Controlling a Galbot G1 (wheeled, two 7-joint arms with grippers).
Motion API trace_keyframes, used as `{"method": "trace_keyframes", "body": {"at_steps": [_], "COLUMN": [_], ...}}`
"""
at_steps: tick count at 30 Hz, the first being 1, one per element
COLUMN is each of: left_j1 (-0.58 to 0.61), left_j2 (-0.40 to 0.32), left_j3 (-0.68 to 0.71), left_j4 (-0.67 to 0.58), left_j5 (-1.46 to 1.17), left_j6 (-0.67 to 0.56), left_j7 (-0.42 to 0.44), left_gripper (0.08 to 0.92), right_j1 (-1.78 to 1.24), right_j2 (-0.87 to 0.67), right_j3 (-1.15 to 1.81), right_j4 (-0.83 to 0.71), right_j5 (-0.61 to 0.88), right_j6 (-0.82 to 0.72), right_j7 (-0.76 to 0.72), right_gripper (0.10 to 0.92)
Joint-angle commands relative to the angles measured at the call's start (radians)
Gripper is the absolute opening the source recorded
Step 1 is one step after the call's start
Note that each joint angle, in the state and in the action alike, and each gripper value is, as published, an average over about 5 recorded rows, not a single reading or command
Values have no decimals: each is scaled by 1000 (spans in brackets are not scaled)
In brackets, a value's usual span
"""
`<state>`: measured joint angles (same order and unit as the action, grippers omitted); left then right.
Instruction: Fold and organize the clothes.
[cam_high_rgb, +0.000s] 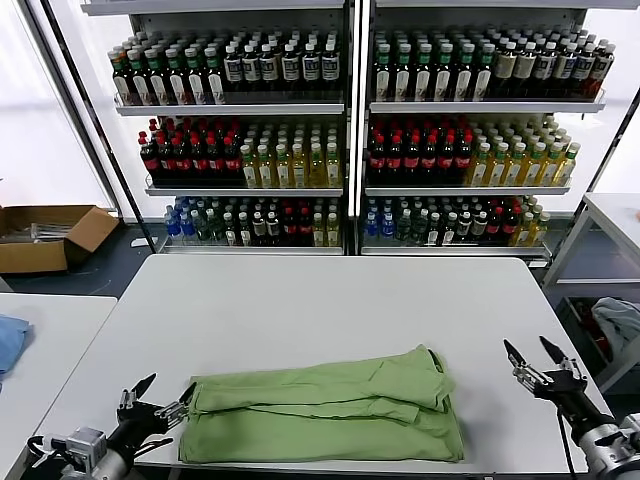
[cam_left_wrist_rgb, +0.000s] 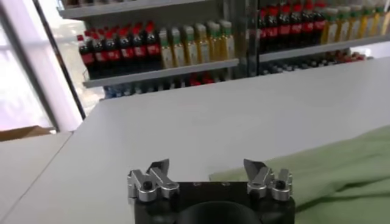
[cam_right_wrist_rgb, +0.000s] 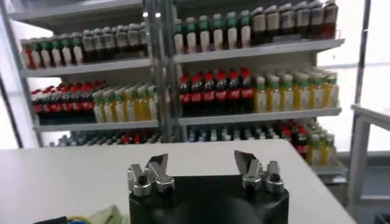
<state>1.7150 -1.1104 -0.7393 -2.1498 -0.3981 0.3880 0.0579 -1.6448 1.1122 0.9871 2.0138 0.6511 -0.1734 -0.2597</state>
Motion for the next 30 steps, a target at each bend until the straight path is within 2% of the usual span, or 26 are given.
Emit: {"method": "trace_keyframes", "body": {"at_steps": [1,7,20,24,30], "left_j1": [10,-23,27,47,44], "left_j2": [-170,-188,-193,-198,-199], "left_j3": [153,190,191,204,210], "left_j4": [25,54,74,72,87], "left_j5": [33,50,56,67,79], "left_j6": [-62,-53,-54,-64,-76], "left_j7": [-145,-151,-124,-118,-113], "left_gripper": [803,822,820,752,580], "right_j1": [-5,3,6,8,9], "right_j2": [15,6,-2,-4,-4], "right_j3": [74,68,64,63,57], "right_j4": [-42,-44,-37,-35,-31], "right_j5": [17,16,24,26,27], "right_j6": [50,49,47,46,45], "right_j7": [0,-2,-1,0,2], "right_gripper": [811,822,823,823,823]}}
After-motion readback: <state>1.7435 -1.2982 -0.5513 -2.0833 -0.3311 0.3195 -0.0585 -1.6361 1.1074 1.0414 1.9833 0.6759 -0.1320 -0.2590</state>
